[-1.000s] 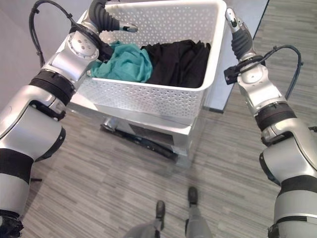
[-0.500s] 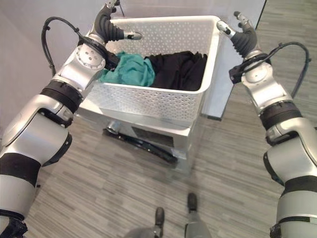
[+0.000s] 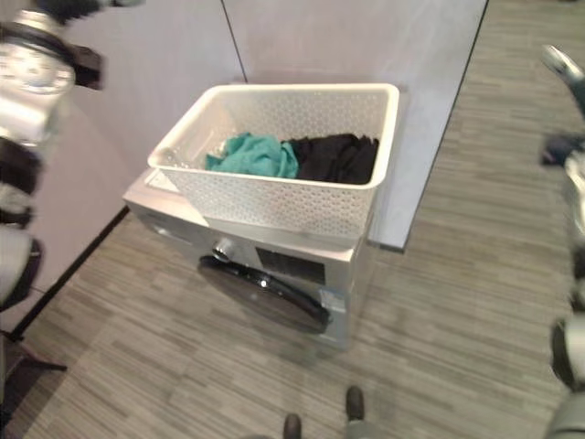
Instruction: Grab the laundry basket,head to the washer,open it,put in the laundry and shut it.
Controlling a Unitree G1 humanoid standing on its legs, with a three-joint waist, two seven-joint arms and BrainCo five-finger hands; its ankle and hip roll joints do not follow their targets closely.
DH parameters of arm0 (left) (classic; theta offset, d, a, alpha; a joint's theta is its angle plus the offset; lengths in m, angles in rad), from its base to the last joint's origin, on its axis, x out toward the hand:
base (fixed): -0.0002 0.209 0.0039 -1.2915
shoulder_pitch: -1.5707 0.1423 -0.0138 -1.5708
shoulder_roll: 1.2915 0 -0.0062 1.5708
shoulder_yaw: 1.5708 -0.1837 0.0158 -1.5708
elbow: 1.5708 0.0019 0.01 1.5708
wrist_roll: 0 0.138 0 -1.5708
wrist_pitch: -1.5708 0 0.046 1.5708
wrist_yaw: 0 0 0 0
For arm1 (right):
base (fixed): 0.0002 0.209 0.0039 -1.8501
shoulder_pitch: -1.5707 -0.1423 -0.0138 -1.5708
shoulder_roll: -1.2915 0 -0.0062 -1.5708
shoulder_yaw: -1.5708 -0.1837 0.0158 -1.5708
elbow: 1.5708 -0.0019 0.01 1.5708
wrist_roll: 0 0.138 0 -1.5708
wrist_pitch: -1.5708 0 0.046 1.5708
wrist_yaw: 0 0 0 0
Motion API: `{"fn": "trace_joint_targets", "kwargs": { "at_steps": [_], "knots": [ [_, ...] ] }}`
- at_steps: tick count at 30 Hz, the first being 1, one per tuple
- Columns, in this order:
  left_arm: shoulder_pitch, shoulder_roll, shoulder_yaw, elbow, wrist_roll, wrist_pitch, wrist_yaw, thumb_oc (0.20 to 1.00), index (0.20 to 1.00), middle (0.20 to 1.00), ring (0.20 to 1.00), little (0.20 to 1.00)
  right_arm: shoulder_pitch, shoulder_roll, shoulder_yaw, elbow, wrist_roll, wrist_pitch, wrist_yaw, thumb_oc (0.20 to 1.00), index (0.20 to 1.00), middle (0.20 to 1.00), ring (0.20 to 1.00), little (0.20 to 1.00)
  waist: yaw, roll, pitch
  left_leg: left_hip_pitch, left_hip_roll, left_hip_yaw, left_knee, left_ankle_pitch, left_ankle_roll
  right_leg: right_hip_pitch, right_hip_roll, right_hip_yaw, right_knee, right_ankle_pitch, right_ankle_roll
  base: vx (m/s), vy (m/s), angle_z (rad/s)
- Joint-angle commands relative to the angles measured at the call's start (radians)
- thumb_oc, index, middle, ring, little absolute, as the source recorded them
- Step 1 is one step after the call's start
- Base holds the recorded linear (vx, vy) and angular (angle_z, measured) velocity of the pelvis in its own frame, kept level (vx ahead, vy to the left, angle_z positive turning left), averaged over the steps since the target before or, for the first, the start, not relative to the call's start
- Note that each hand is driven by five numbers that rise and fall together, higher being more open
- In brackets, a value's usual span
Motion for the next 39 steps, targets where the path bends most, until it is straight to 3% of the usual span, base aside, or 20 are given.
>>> {"fn": "trace_joint_targets", "kwargs": {
  "at_steps": [1,2,3,4,5,7,9,14,17,20,21,22,24,25,26,27,30,35,36,39],
  "knots": [
    [0.014,0.02,0.024,0.018,0.013,-0.063,0.004,1.0,1.0,1.0,1.0,1.0,0.219,-0.004,-0.114,0.026,0.017,-0.054,0.033,1.0,1.0,1.0,1.0,1.0,0.031,-0.035,-0.111,0.026,0.023,0.002,0.017,-0.027,-0.032,0.084,-0.044,0.048,-0.002,-0.112,0.131,-0.02,0.004,0.04],
    [0.097,0.109,0.095,-0.072,0.008,-0.072,-0.002,1.0,1.0,1.0,1.0,1.0,0.364,0.027,-0.219,0.089,0.023,-0.049,0.043,1.0,1.0,1.0,1.0,1.0,0.039,-0.05,-0.103,0.02,0.025,0.002,0.023,-0.03,-0.031,0.079,-0.044,0.048,-0.002,-0.108,0.132,-0.02,0.0,0.05],
    [0.107,0.107,0.103,-0.079,0.01,-0.07,-0.001,1.0,1.0,1.0,1.0,1.0,0.376,0.025,-0.228,0.085,0.022,-0.05,0.044,1.0,1.0,1.0,1.0,1.0,0.043,-0.049,-0.106,0.019,0.025,0.002,0.024,-0.03,-0.031,0.079,-0.045,0.048,-0.002,-0.108,0.132,-0.02,-0.014,0.05],
    [0.242,0.185,0.222,-0.138,-0.022,-0.075,-0.02,1.0,1.0,1.0,1.0,1.0,0.487,0.098,-0.326,0.154,0.085,-0.05,0.07,1.0,1.0,1.0,1.0,1.0,0.058,-0.069,-0.099,0.014,0.028,-0.001,0.025,-0.032,-0.031,0.075,-0.044,0.046,-0.002,-0.107,0.131,0.0,0.0,0.0],
    [0.261,0.183,0.24,-0.147,-0.02,-0.074,-0.019,1.0,1.0,1.0,1.0,1.0,0.494,0.094,-0.329,0.151,0.086,-0.051,0.073,1.0,1.0,1.0,1.0,1.0,0.06,-0.064,-0.102,0.015,0.028,-0.001,0.026,-0.032,-0.031,0.075,-0.045,0.046,-0.002,-0.107,0.131,0.0,-0.018,-0.05],
    [0.434,0.226,0.393,-0.159,-0.054,-0.076,-0.032,1.0,1.0,1.0,1.0,1.0,0.558,0.187,-0.417,0.255,0.3,-0.07,0.149,1.0,1.0,1.0,1.0,1.0,0.076,-0.074,-0.1,0.016,0.03,-0.005,0.025,-0.035,-0.031,0.075,-0.044,0.044,-0.002,-0.108,0.131,0.02,-0.009,-0.04],
    [0.59,0.239,0.541,-0.167,-0.077,-0.056,-0.039,1.0,1.0,1.0,1.0,1.0,0.606,0.187,-0.426,0.494,0.316,-0.019,0.201,1.0,1.0,1.0,1.0,1.0,0.099,-0.089,-0.095,0.012,0.03,-0.012,0.031,-0.039,-0.034,0.077,-0.043,0.042,-0.002,-0.109,0.131,0.0,0.0,0.0],
    [0.775,0.227,0.679,-0.067,-0.01,-0.01,-0.052,1.0,1.0,1.0,1.0,1.0,0.621,0.193,-0.376,0.668,0.272,0.053,0.239,1.0,1.0,1.0,1.0,1.0,0.104,-0.088,-0.083,0.007,0.032,-0.011,0.034,-0.038,-0.038,0.07,-0.046,0.04,-0.002,-0.107,0.131,0.0,0.0,0.0],
    [0.897,0.15,0.709,0.032,0.123,0.022,-0.043,1.0,1.0,1.0,1.0,1.0,0.587,0.286,-0.27,0.717,0.195,0.077,0.22,1.0,1.0,1.0,1.0,1.0,0.112,-0.091,-0.069,0.002,0.031,-0.012,0.035,-0.036,-0.038,0.063,-0.049,0.04,-0.002,-0.103,0.129,-0.04,0.001,-0.01],
    [1.055,-0.042,0.76,0.093,0.221,0.042,-0.019,1.0,1.0,1.0,1.0,1.0,0.573,0.47,-0.111,0.732,0.071,0.088,0.208,1.0,1.0,1.0,1.0,1.0,0.127,-0.093,-0.044,-0.004,0.029,-0.012,0.045,-0.041,-0.033,0.061,-0.052,0.04,-0.002,-0.101,0.124,-0.03,-0.008,0.0],
    [1.14,-0.171,0.79,0.128,0.237,0.058,0.0,1.0,1.0,1.0,1.0,1.0,0.585,0.58,-0.04,0.716,0.019,0.097,0.208,1.0,1.0,1.0,1.0,1.0,0.127,-0.096,-0.041,-0.011,0.026,-0.011,0.05,-0.043,-0.029,0.054,-0.056,0.039,-0.002,-0.101,0.121,0.0,0.0,0.0],
    [1.145,-0.172,0.792,0.126,0.238,0.059,0.0,1.0,1.0,1.0,1.0,1.0,0.586,0.579,-0.038,0.715,0.019,0.097,0.208,1.0,1.0,1.0,1.0,1.0,0.126,-0.092,-0.042,-0.004,0.029,-0.011,0.048,-0.052,-0.029,0.06,-0.053,0.038,-0.002,-0.109,0.121,0.0,0.0,0.0],
    [1.224,-0.351,0.779,0.226,0.278,0.079,0.003,1.0,1.0,1.0,1.0,1.0,0.62,0.681,0.053,0.687,-0.06,0.101,0.228,1.0,1.0,1.0,1.0,1.0,0.113,-0.1,-0.032,0.0,0.026,-0.001,0.057,-0.06,-0.024,0.061,-0.054,0.048,-0.002,-0.108,0.115,0.0,0.006,0.03],
    [1.225,-0.351,0.78,0.226,0.278,0.079,0.003,1.0,1.0,1.0,1.0,1.0,0.622,0.681,0.053,0.686,-0.06,0.101,0.228,1.0,1.0,1.0,1.0,1.0,0.113,-0.1,-0.033,0.001,0.026,0.0,0.058,-0.061,-0.024,0.062,-0.054,0.049,-0.002,-0.109,0.115,-0.01,0.029,0.07],
    [1.269,-0.44,0.772,0.286,0.297,0.09,-0.007,1.0,1.0,1.0,1.0,1.0,0.636,0.709,0.089,0.669,-0.1,0.1,0.235,1.0,1.0,1.0,1.0,1.0,0.104,-0.103,-0.032,0.002,0.024,0.009,0.062,-0.065,-0.021,0.06,-0.055,0.057,-0.002,-0.108,0.113,0.0,0.0,0.0],
    [1.27,-0.441,0.772,0.286,0.297,0.089,-0.007,1.0,1.0,1.0,1.0,1.0,0.636,0.709,0.09,0.668,-0.101,0.1,0.235,1.0,1.0,1.0,1.0,1.0,0.104,-0.103,-0.032,0.002,0.024,0.01,0.062,-0.065,-0.021,0.06,-0.055,0.057,-0.002,-0.108,0.113,-0.01,0.029,-0.15],
    [1.352,-0.568,0.774,0.375,0.323,0.113,-0.035,1.0,1.0,1.0,1.0,1.0,0.661,0.721,0.097,0.646,-0.135,0.1,0.241,1.0,1.0,1.0,1.0,1.0,0.085,-0.112,-0.048,0.013,0.023,0.029,0.053,-0.07,-0.015,0.061,-0.057,0.072,-0.002,-0.108,0.109,0.03,0.028,-0.07],
    [1.404,-0.637,0.731,0.385,0.38,0.118,-0.058,1.0,1.0,1.0,1.0,1.0,0.668,0.704,0.076,0.644,-0.155,0.099,0.229,1.0,1.0,1.0,1.0,1.0,0.079,-0.123,-0.067,0.026,0.021,0.043,0.042,-0.072,-0.012,0.064,-0.058,0.077,-0.002,-0.109,0.108,0.02,0.016,-0.15],
    [1.55,-0.686,0.614,0.248,0.432,0.083,-0.087,1.0,1.0,1.0,1.0,1.0,0.591,0.624,0.282,0.509,-0.335,0.034,0.208,1.0,1.0,1.0,1.0,1.0,0.145,-0.166,-0.061,-0.097,-0.123,-0.169,0.186,-0.052,0.039,0.079,0.074,0.245,0.103,-0.155,0.043,-0.01,0.035,-0.09],
    [1.572,-0.688,0.597,0.271,0.473,0.079,-0.098,1.0,1.0,1.0,1.0,1.0,0.608,0.641,0.285,0.481,-0.312,0.03,0.234,1.0,1.0,1.0,1.0,1.0,0.137,-0.166,-0.067,-0.077,-0.119,-0.159,0.164,-0.048,0.044,0.084,0.063,0.236,0.103,-0.156,0.046,-0.02,0.047,-0.18]
  ]
}}
